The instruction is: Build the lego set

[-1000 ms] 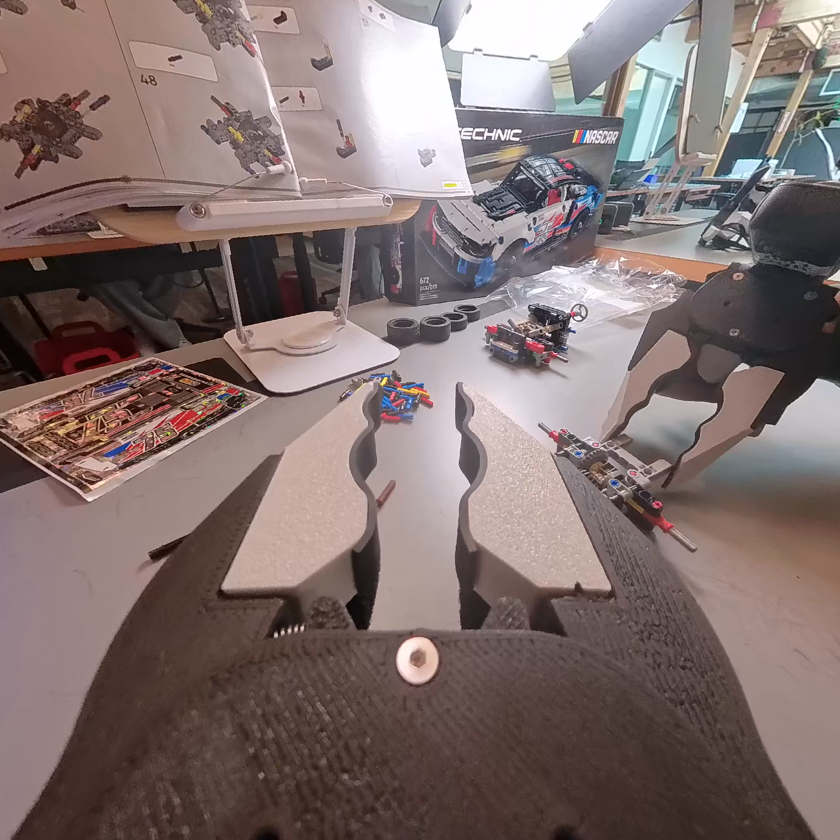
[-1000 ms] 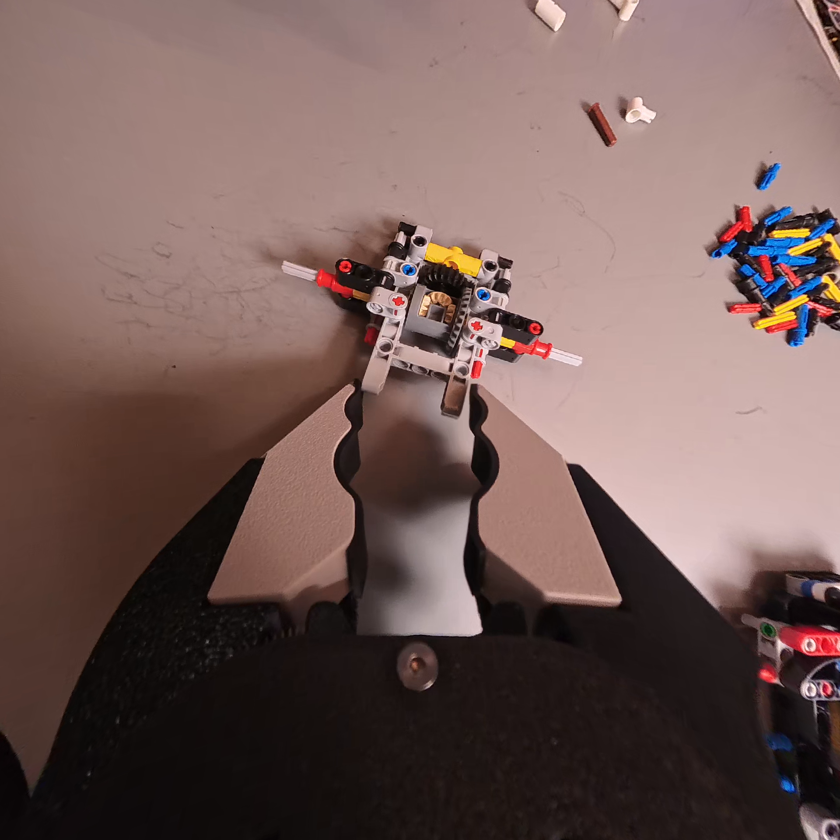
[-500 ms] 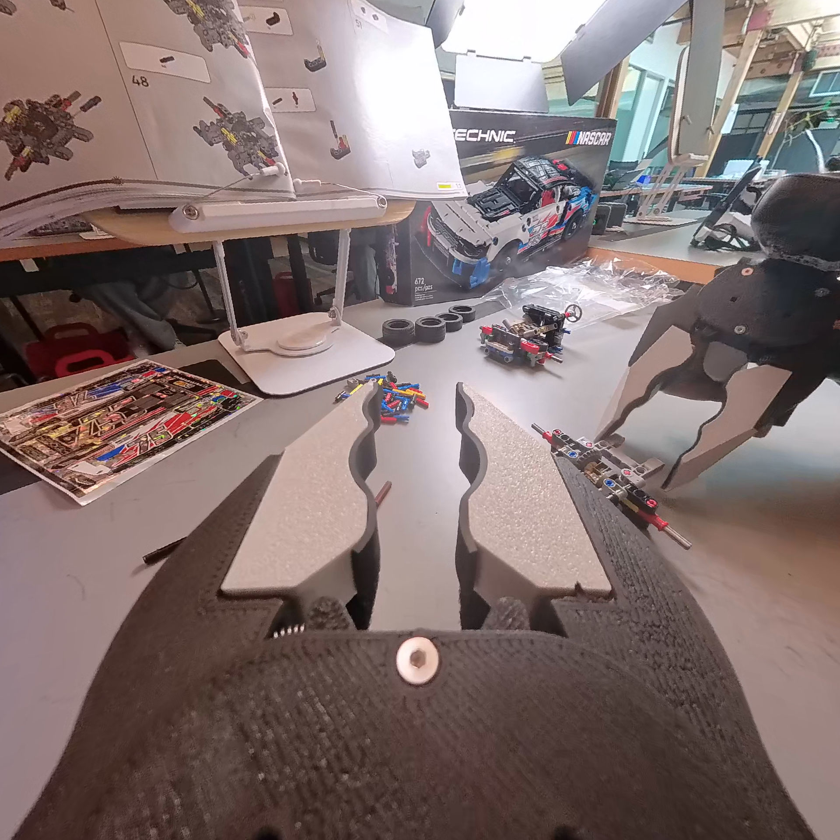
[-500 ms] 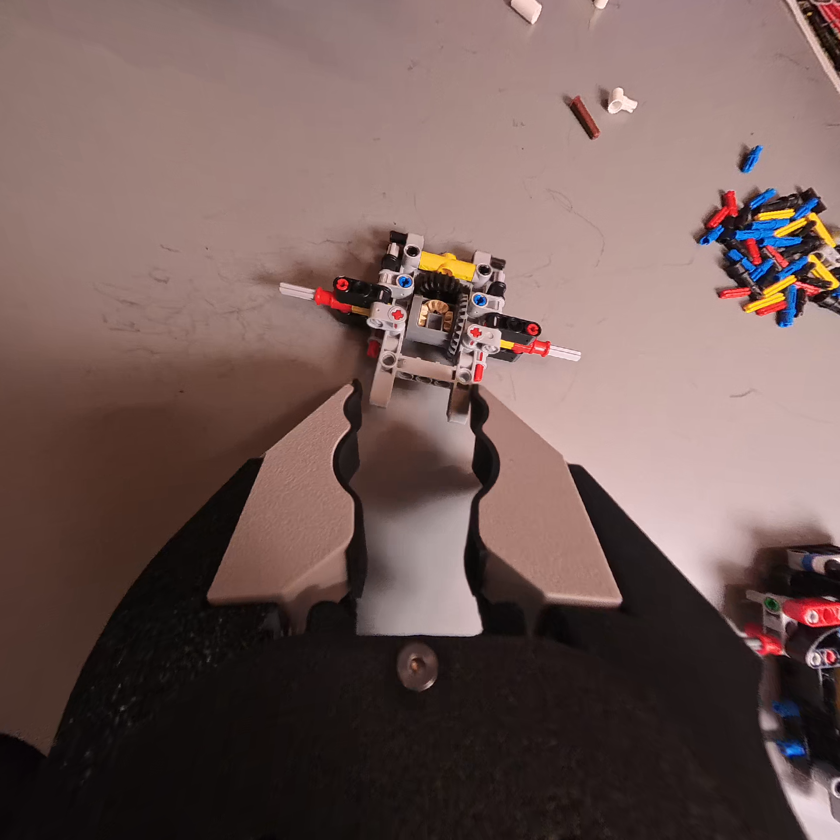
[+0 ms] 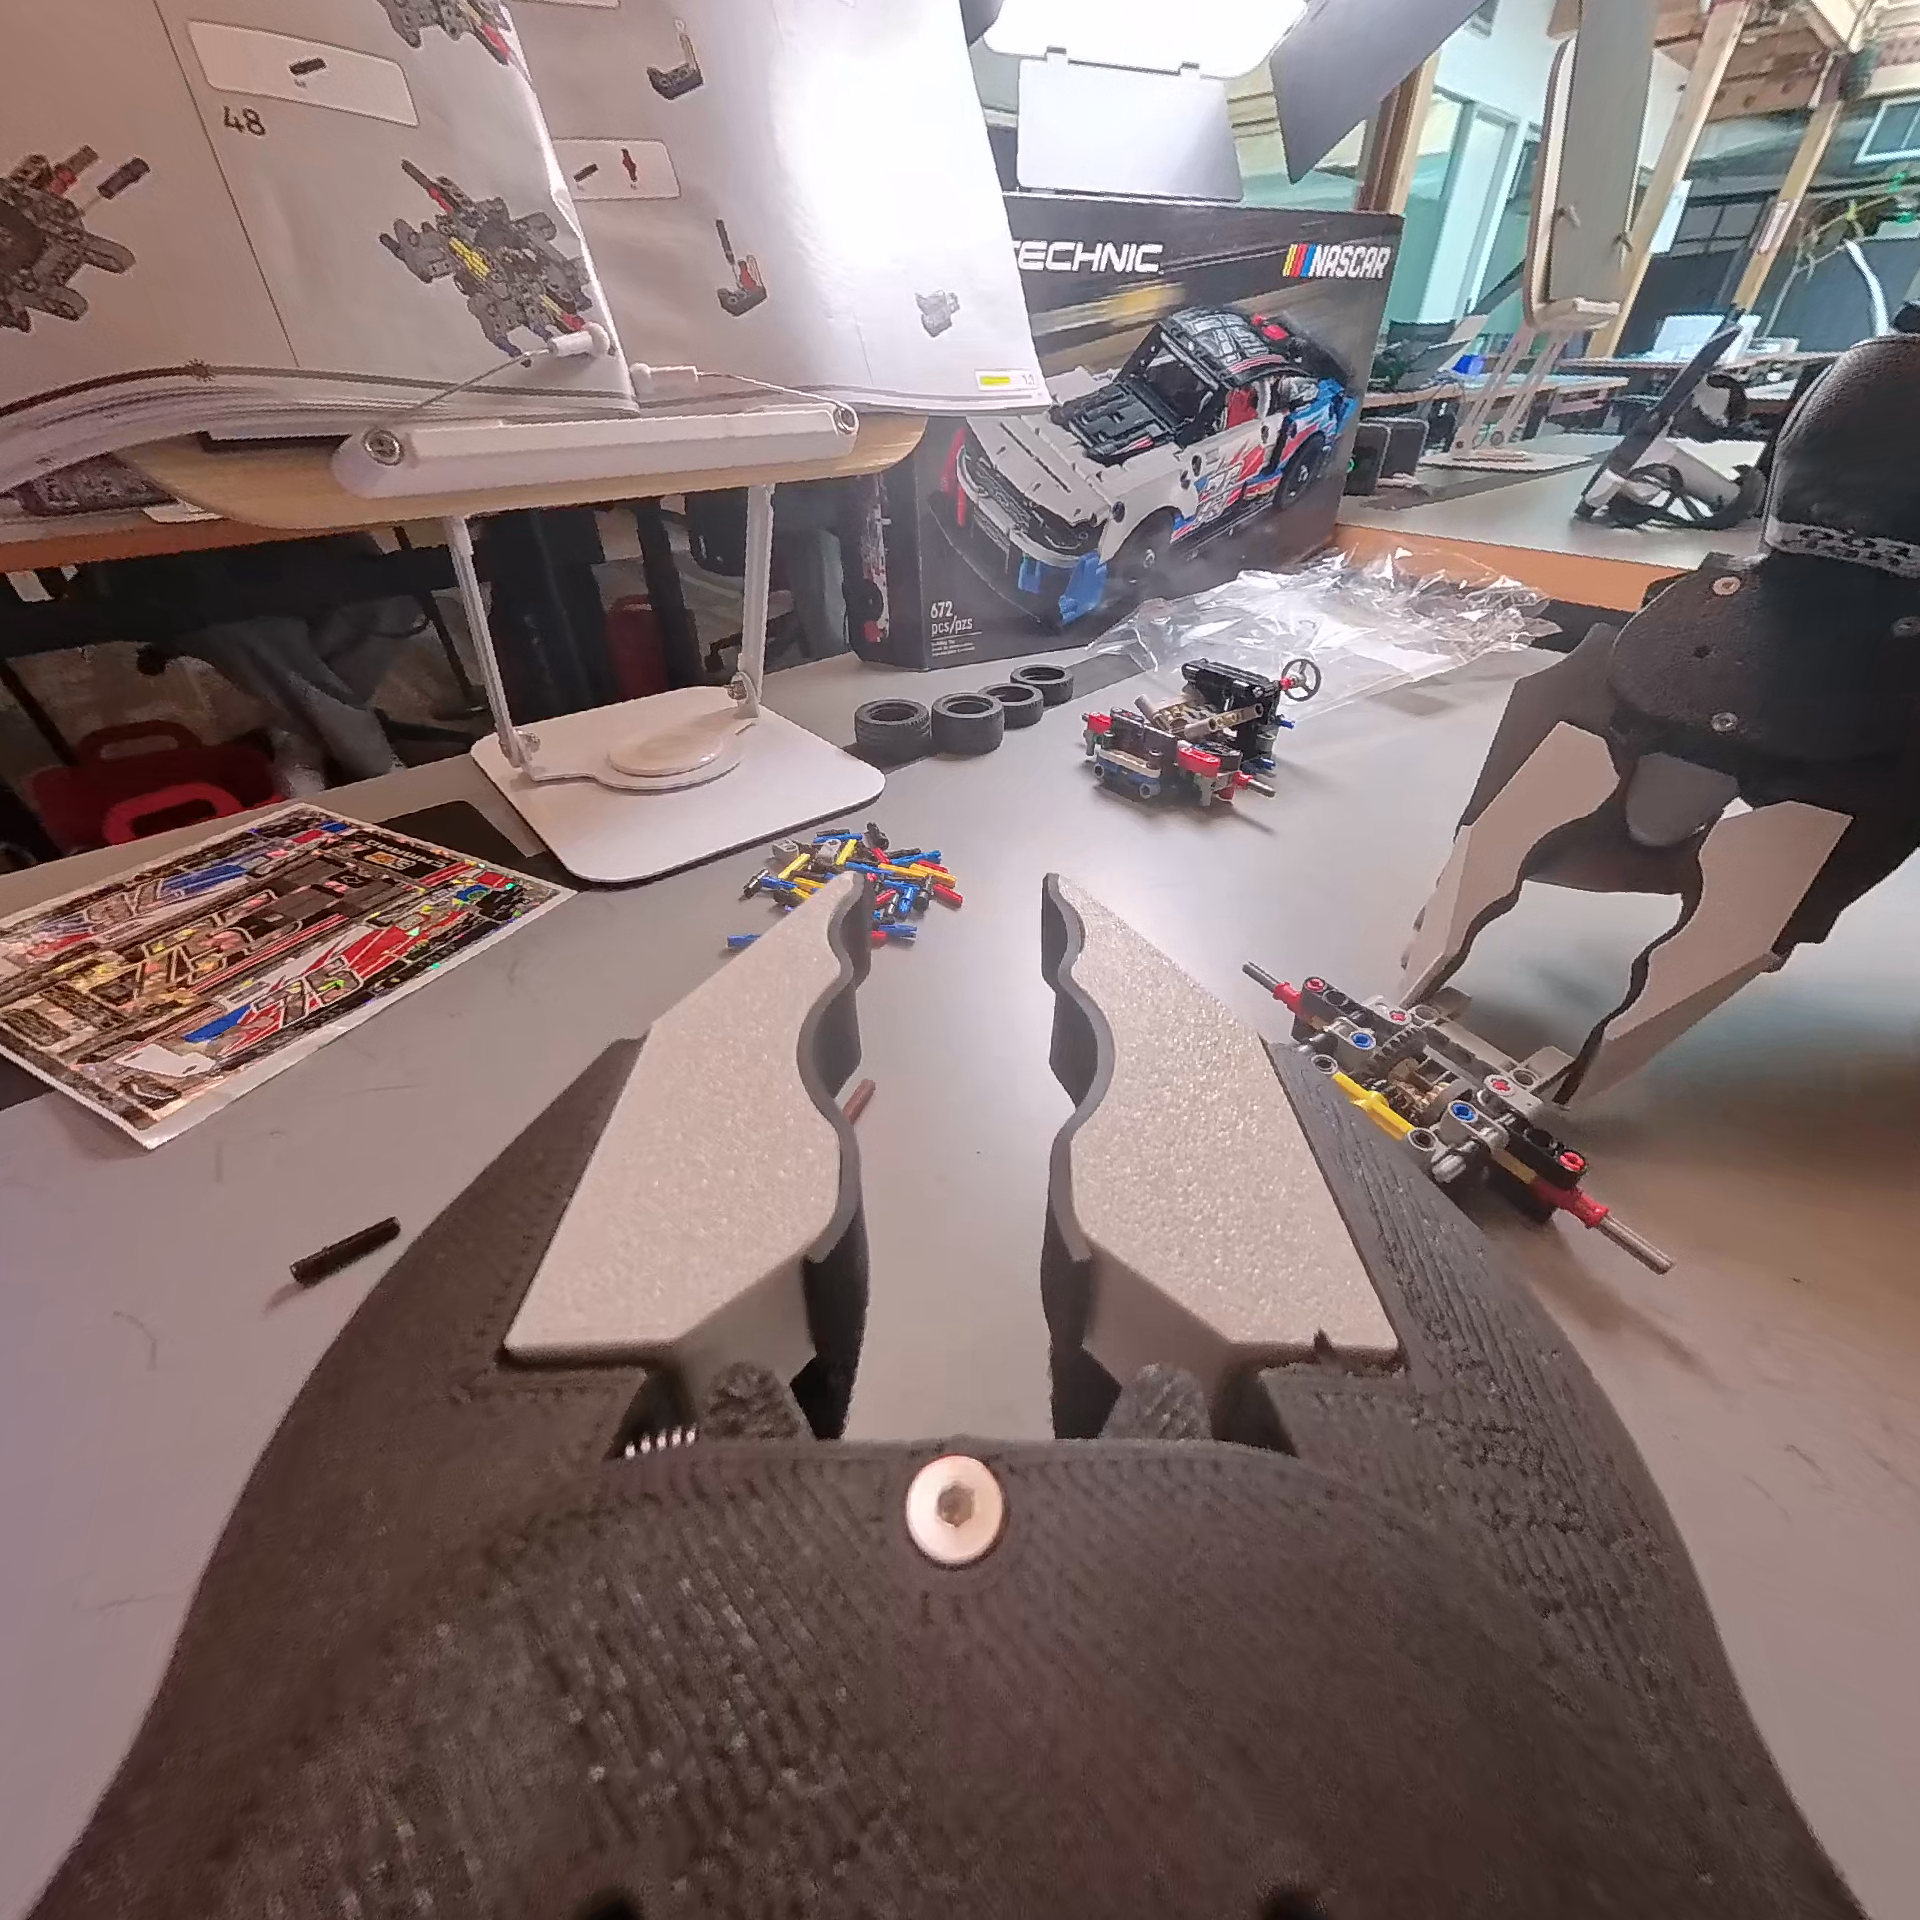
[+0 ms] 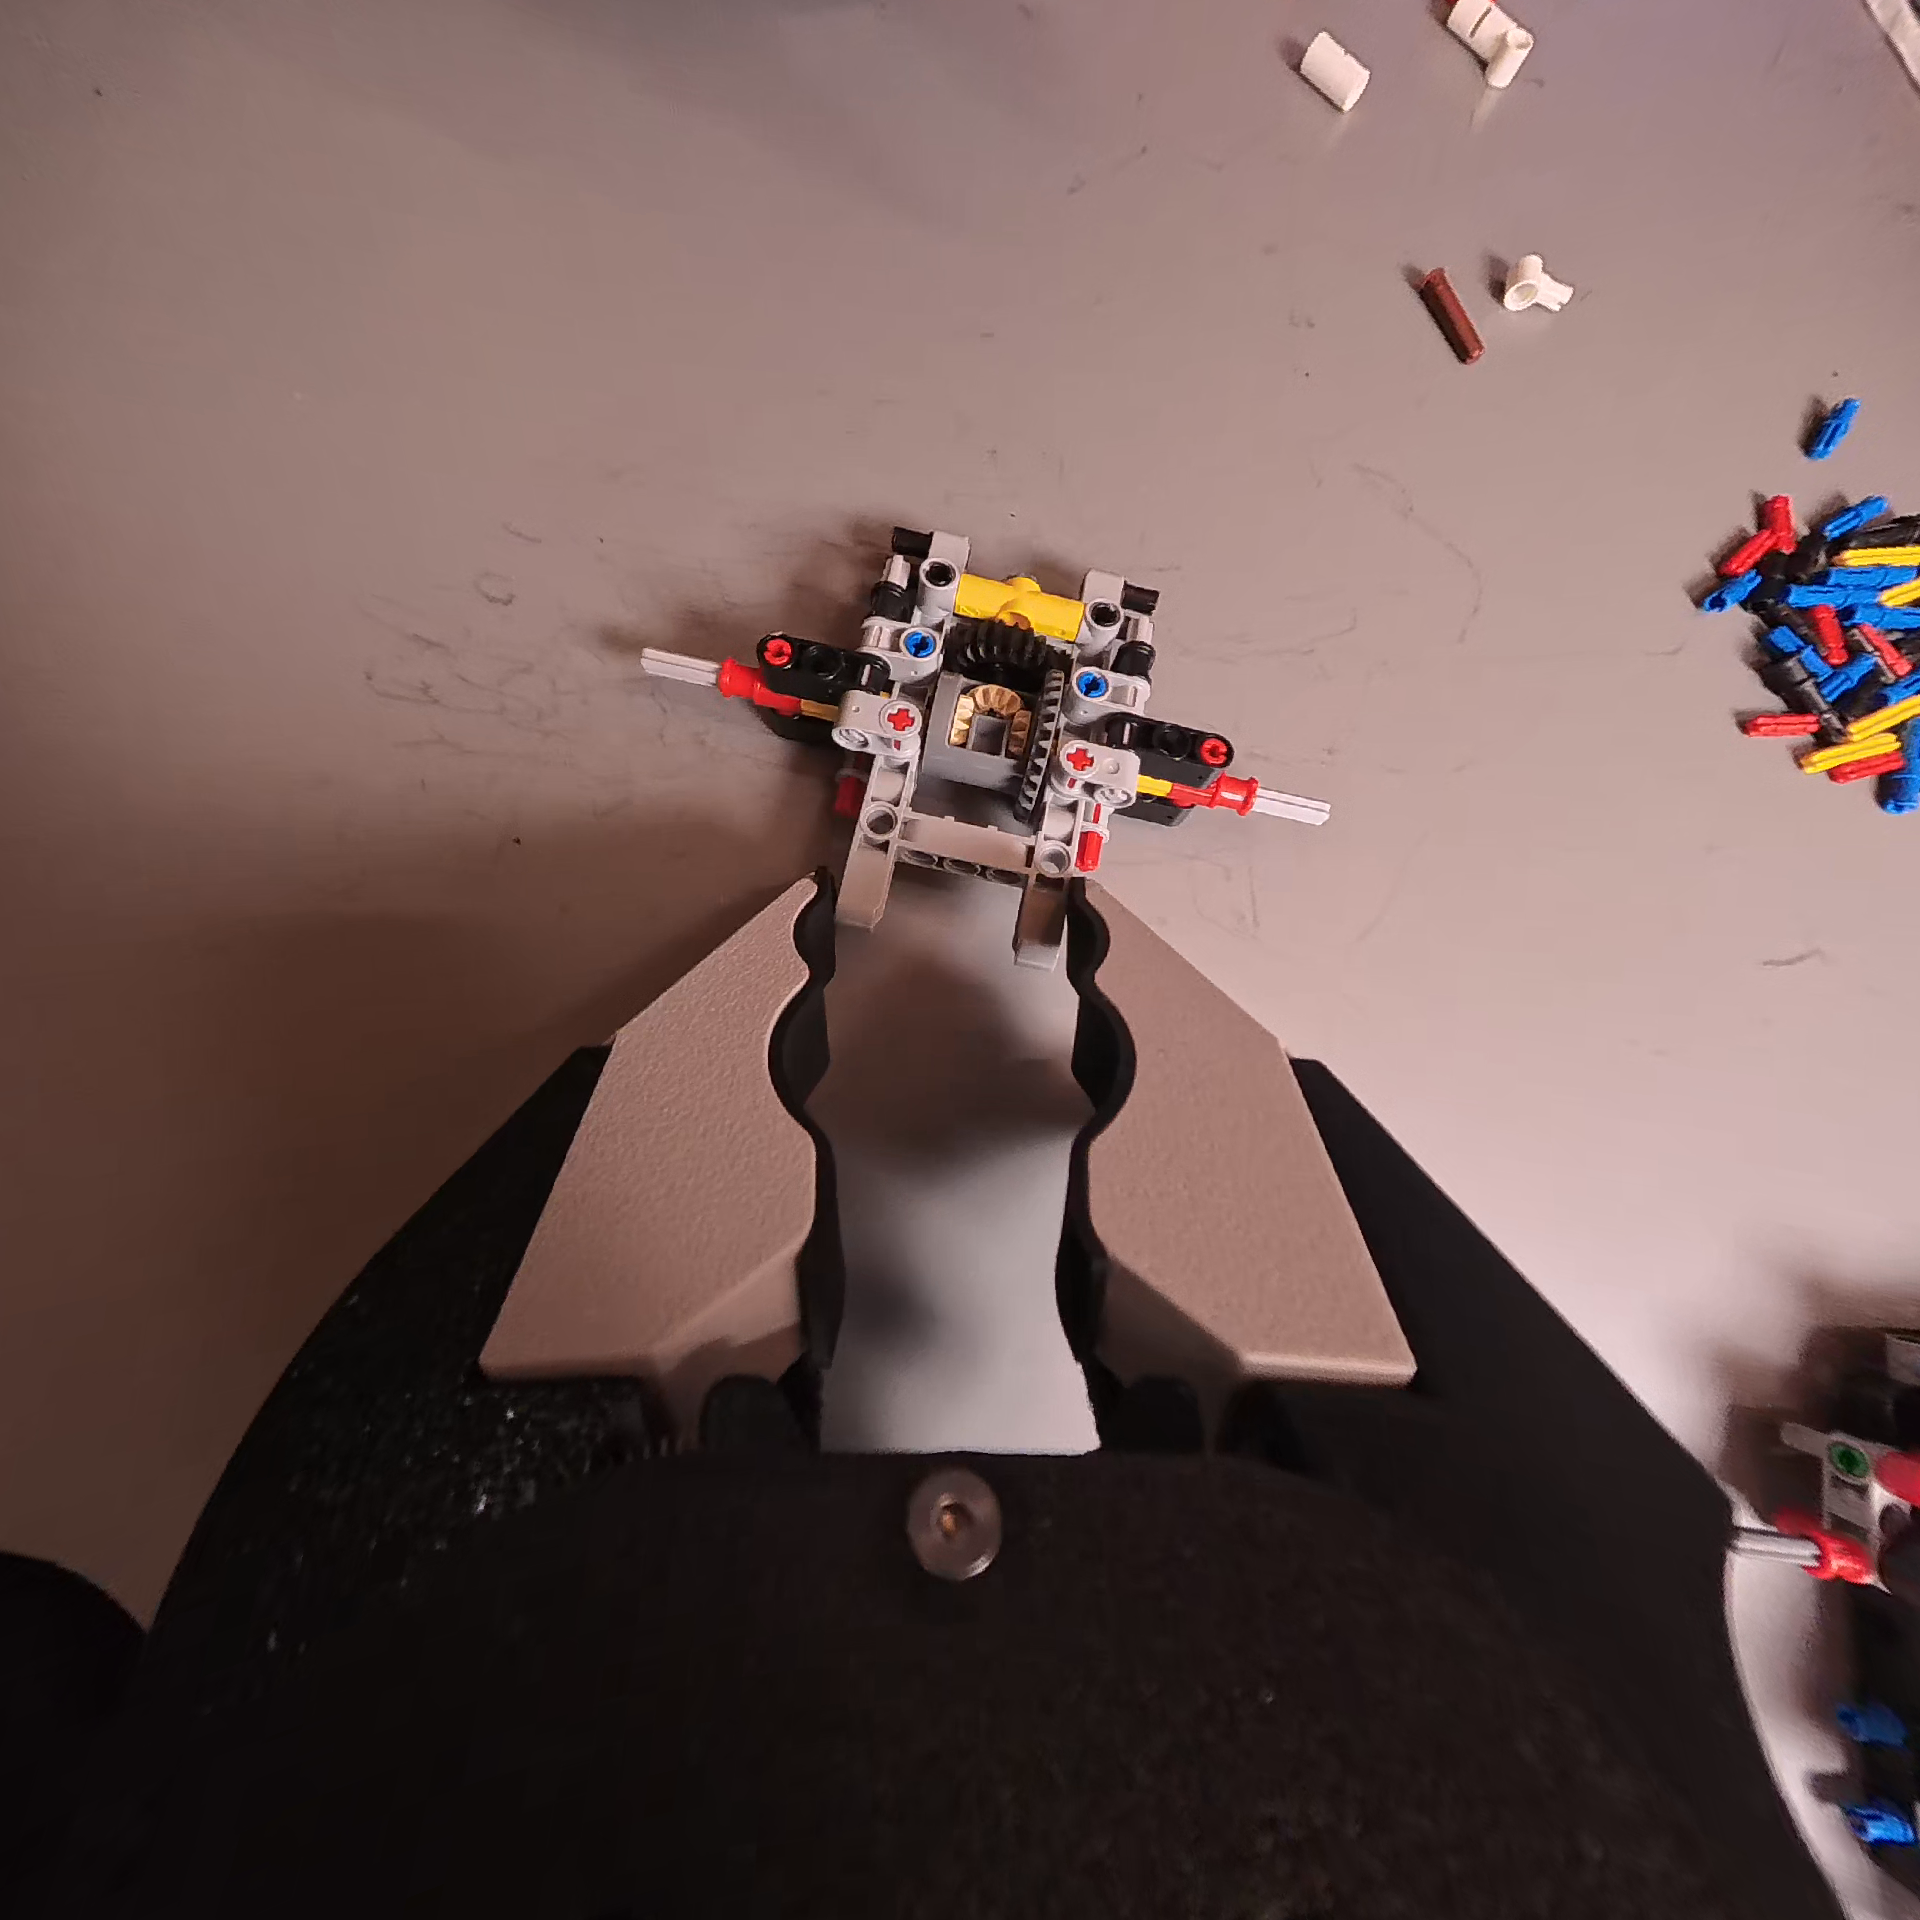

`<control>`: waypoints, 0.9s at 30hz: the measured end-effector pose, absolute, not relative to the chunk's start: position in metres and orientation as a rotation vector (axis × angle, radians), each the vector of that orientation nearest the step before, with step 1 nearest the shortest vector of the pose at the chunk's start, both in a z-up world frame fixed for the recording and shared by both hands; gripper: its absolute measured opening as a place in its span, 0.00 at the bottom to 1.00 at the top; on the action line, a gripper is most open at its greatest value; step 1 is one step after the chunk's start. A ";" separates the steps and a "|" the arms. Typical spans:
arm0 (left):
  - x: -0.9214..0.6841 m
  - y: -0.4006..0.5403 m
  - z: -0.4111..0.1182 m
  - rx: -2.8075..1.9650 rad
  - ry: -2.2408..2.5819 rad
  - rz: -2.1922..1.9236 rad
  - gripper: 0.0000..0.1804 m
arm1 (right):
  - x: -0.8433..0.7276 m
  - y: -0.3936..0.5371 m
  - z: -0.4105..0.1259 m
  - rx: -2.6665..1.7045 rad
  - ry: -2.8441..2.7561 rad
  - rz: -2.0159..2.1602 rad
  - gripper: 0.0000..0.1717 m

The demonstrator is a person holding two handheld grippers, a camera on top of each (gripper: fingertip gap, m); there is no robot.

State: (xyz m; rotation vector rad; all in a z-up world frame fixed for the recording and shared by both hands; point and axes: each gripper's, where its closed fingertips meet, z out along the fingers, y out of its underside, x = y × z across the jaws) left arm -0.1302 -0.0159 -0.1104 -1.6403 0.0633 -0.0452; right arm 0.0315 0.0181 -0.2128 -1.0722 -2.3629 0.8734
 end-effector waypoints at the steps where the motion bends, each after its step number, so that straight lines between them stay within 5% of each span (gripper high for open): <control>1: -0.130 -0.016 -0.111 -1.642 0.065 -0.043 0.17 | 0.031 0.018 -0.213 -1.073 -2.359 0.873 0.25; 16: -0.119 -0.016 -0.110 -1.646 0.107 -0.053 0.18 | 0.028 0.016 -0.211 -1.147 -2.279 0.822 0.30; 27: -0.116 -0.014 -0.115 -1.660 0.114 -0.067 0.18 | 0.036 0.021 -0.212 -1.140 -2.249 0.814 0.25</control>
